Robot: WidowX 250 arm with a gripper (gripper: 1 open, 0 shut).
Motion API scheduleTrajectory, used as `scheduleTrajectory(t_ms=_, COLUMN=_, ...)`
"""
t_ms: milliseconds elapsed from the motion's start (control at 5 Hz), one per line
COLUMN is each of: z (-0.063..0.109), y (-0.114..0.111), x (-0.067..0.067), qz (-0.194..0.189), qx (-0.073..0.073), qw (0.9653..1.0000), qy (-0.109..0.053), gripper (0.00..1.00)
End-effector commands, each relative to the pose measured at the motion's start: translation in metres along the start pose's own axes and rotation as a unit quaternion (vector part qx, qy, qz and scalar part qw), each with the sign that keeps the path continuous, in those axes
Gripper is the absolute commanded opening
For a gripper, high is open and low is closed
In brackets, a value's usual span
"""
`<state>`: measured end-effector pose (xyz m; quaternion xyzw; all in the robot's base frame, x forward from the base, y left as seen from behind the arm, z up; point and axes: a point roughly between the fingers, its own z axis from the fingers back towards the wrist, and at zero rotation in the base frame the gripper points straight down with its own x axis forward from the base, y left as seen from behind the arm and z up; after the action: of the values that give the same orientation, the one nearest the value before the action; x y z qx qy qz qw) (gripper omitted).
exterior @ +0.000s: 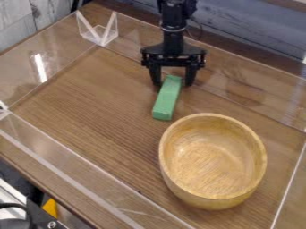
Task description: Remove the green block from inside the brown bowl and put it on the table
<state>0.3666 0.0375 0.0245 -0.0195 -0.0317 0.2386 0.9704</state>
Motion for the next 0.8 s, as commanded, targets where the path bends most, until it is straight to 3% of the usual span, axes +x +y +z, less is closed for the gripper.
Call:
scheduleTrajectory(t_ms=0, z=0.028, y=0.0, x=0.008, qz=0.015, qx=-0.007, qw=0.9996, qy=-0.025, gripper=0.0)
scheduleTrajectory(t_ms=200, z=0.052, y=0.001, x=0.007, qz=0.028, qx=-0.01, qw=0.9992, qy=-0.026, gripper=0.0)
scheduleTrajectory(t_ms=600, z=0.07, y=0.006, x=0.017, qz=0.006, qx=-0.023, qw=0.9992, qy=-0.031, gripper=0.0)
